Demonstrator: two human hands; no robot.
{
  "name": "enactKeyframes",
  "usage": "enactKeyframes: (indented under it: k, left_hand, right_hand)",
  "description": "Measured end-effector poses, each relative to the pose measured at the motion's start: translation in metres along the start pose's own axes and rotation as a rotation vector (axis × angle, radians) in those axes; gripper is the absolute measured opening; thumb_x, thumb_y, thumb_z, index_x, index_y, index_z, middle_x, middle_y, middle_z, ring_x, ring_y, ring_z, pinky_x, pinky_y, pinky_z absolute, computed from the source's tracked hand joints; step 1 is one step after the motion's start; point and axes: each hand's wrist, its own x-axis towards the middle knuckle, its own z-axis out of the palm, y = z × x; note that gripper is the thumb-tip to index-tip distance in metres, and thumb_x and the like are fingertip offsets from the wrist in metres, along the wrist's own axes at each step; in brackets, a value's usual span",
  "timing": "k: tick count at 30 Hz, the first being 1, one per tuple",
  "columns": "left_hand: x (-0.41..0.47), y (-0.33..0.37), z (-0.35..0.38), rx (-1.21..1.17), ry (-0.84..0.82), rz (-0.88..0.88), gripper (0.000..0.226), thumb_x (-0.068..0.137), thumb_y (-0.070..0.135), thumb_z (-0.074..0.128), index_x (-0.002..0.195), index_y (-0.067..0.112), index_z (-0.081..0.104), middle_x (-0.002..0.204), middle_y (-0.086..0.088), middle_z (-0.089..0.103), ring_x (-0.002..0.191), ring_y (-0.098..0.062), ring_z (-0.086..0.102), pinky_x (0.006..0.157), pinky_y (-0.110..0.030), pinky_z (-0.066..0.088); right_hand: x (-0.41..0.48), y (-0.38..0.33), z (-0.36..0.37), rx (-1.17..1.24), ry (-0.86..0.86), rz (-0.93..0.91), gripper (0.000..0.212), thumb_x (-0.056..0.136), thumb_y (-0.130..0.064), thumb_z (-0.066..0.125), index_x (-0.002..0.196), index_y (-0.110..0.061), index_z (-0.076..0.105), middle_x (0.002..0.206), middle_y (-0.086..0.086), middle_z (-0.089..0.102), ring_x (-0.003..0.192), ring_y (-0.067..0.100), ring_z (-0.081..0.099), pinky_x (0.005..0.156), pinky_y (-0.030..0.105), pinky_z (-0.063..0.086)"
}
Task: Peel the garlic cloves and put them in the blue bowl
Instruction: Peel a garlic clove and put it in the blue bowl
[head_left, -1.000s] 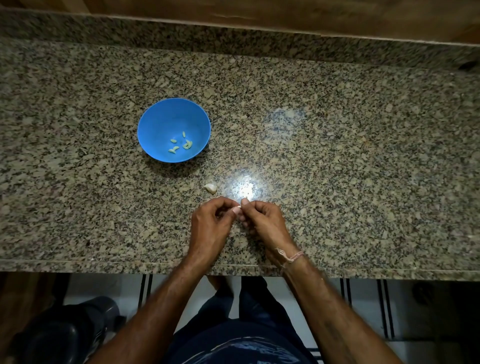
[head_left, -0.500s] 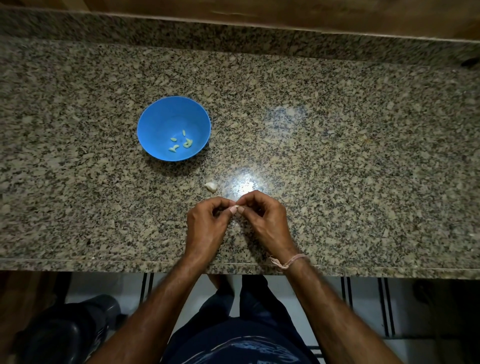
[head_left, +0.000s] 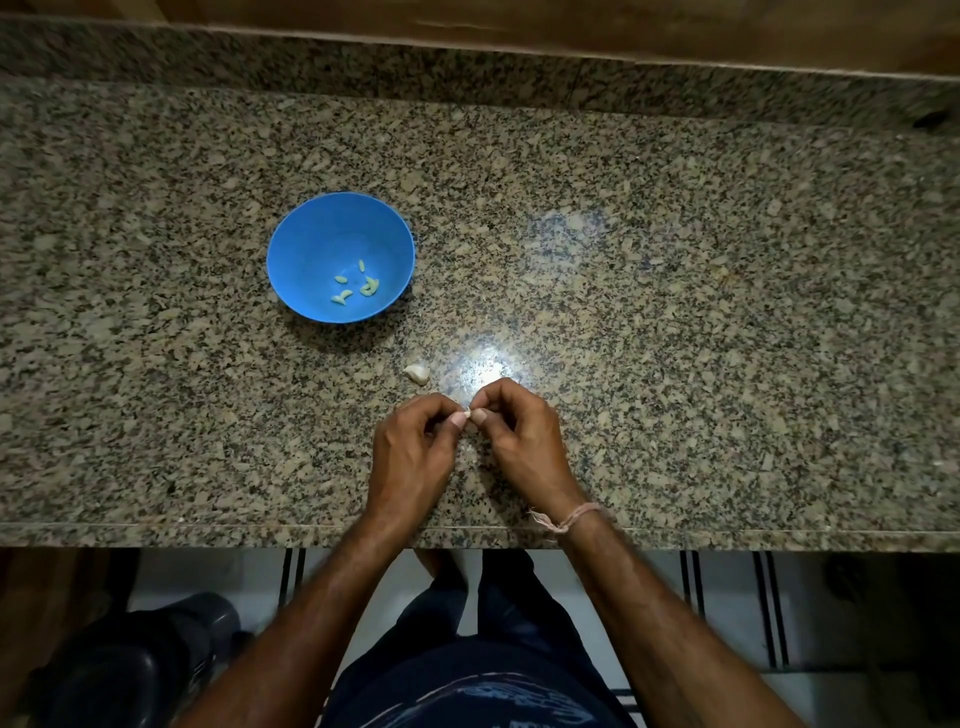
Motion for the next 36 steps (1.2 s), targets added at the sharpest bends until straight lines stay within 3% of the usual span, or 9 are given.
enactKeyframes:
  k: [5, 9, 11, 15, 21, 28, 30, 32, 36]
  left_hand:
    - [0.004, 0.001, -0.003, -0.032, 0.006, -0.039, 0.012, 0.099, 0.022, 0.066, 0.091, 0.019, 0.074, 0.080, 0.009, 0.069, 0.077, -0.007, 0.064, 0.066, -0.022, 0.051]
    - [0.004, 0.002, -0.001, 0.000, -0.062, 0.009, 0.017, 0.101, 0.025, 0.063, 0.087, 0.019, 0.071, 0.076, 0.008, 0.066, 0.072, -0.006, 0.061, 0.063, -0.022, 0.049]
    - [0.004, 0.002, 0.000, 0.013, -0.089, 0.018, 0.019, 0.102, 0.025, 0.061, 0.086, 0.019, 0.070, 0.075, 0.007, 0.064, 0.070, -0.006, 0.059, 0.061, -0.021, 0.046]
    - [0.003, 0.003, 0.002, -0.140, -0.143, -0.146, 0.024, 0.105, 0.029, 0.058, 0.088, 0.022, 0.073, 0.078, 0.004, 0.071, 0.073, -0.006, 0.065, 0.063, -0.017, 0.048]
    - [0.006, 0.001, 0.000, -0.323, -0.241, -0.255, 0.027, 0.108, 0.022, 0.052, 0.098, 0.012, 0.075, 0.077, 0.004, 0.069, 0.070, -0.002, 0.062, 0.063, -0.015, 0.047]
    - [0.007, 0.006, -0.010, -0.408, -0.248, -0.246, 0.029, 0.107, 0.019, 0.055, 0.089, 0.010, 0.076, 0.069, 0.002, 0.068, 0.065, -0.007, 0.062, 0.060, -0.017, 0.049]
    - [0.009, 0.007, -0.013, -0.416, -0.234, -0.246, 0.027, 0.104, 0.020, 0.060, 0.086, 0.013, 0.079, 0.072, -0.001, 0.073, 0.068, -0.016, 0.068, 0.065, -0.021, 0.053]
    - [0.012, 0.005, -0.015, -0.405, -0.245, -0.247, 0.023, 0.101, 0.023, 0.065, 0.088, 0.015, 0.081, 0.083, -0.004, 0.078, 0.082, -0.023, 0.075, 0.079, -0.031, 0.059]
    - [0.013, 0.002, -0.016, -0.402, -0.172, -0.274, 0.008, 0.093, 0.023, 0.076, 0.093, 0.016, 0.081, 0.091, 0.001, 0.079, 0.093, -0.014, 0.075, 0.090, -0.036, 0.060]
  right_hand:
    - [-0.001, 0.007, -0.002, 0.123, -0.028, 0.041, 0.011, 0.094, -0.008, 0.072, 0.104, -0.013, 0.074, 0.102, 0.002, 0.076, 0.100, 0.021, 0.073, 0.093, 0.043, 0.061]
    - [0.000, 0.009, -0.004, 0.190, -0.014, 0.085, 0.007, 0.094, -0.011, 0.073, 0.101, -0.009, 0.075, 0.100, 0.007, 0.077, 0.099, 0.026, 0.074, 0.094, 0.051, 0.060]
    - [-0.001, 0.008, -0.005, 0.204, -0.021, 0.094, 0.009, 0.096, -0.011, 0.072, 0.103, -0.008, 0.076, 0.101, 0.007, 0.078, 0.101, 0.025, 0.074, 0.096, 0.051, 0.059]
    - [-0.001, 0.002, -0.005, 0.224, -0.047, 0.070, 0.016, 0.097, -0.006, 0.069, 0.111, -0.006, 0.077, 0.110, 0.005, 0.078, 0.108, 0.020, 0.073, 0.099, 0.044, 0.059]
    - [0.002, -0.001, -0.012, 0.248, -0.128, 0.064, 0.020, 0.096, -0.004, 0.069, 0.115, -0.002, 0.076, 0.116, 0.007, 0.076, 0.113, 0.021, 0.071, 0.102, 0.039, 0.056]
    - [0.005, -0.007, -0.017, 0.327, -0.212, 0.071, 0.025, 0.094, 0.000, 0.072, 0.118, 0.003, 0.073, 0.117, 0.018, 0.072, 0.106, 0.030, 0.073, 0.090, 0.032, 0.060]
    - [0.006, -0.006, -0.014, 0.317, -0.191, 0.066, 0.023, 0.093, 0.002, 0.072, 0.116, 0.003, 0.074, 0.115, 0.018, 0.072, 0.106, 0.030, 0.073, 0.091, 0.035, 0.061]
    - [0.007, -0.003, -0.010, 0.297, -0.150, 0.062, 0.021, 0.092, 0.000, 0.073, 0.113, 0.001, 0.076, 0.113, 0.016, 0.073, 0.108, 0.028, 0.072, 0.094, 0.040, 0.061]
    - [0.004, 0.000, -0.005, 0.267, -0.066, 0.064, 0.017, 0.092, -0.001, 0.073, 0.108, -0.002, 0.078, 0.109, 0.010, 0.077, 0.108, 0.023, 0.073, 0.095, 0.040, 0.060]
